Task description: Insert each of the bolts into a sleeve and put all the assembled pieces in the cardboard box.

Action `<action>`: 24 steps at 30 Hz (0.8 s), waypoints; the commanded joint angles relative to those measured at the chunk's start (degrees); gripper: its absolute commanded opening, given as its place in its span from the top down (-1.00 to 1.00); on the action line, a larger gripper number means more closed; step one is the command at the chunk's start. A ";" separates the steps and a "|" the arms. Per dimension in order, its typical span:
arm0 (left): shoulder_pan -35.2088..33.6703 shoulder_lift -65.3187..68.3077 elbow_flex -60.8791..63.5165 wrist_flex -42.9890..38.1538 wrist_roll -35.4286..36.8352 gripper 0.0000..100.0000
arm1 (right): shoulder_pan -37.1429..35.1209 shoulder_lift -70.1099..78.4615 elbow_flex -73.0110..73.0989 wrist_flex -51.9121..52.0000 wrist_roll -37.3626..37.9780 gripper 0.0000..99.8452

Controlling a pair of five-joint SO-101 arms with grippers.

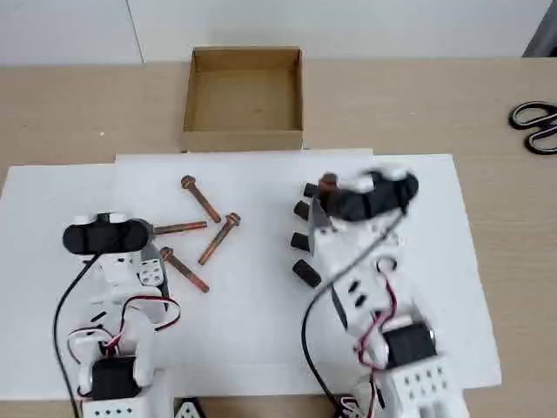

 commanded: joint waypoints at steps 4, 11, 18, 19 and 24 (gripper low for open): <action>-0.09 -0.53 3.47 -0.09 -0.18 0.99 | 0.57 30.46 -24.09 -0.57 -0.18 0.99; -0.26 -0.62 3.74 -0.18 -0.18 0.99 | 0.57 57.45 -50.73 -0.57 -0.18 0.99; -0.35 -0.62 3.74 -0.09 0.09 0.99 | 0.57 77.76 -74.29 -0.57 1.49 0.99; -0.35 -0.62 3.74 -0.09 0.09 0.99 | 0.57 80.22 -77.01 -0.57 2.90 0.99; -0.35 -0.62 3.82 -0.09 0.09 0.99 | 0.48 92.00 -90.46 -0.57 5.89 0.99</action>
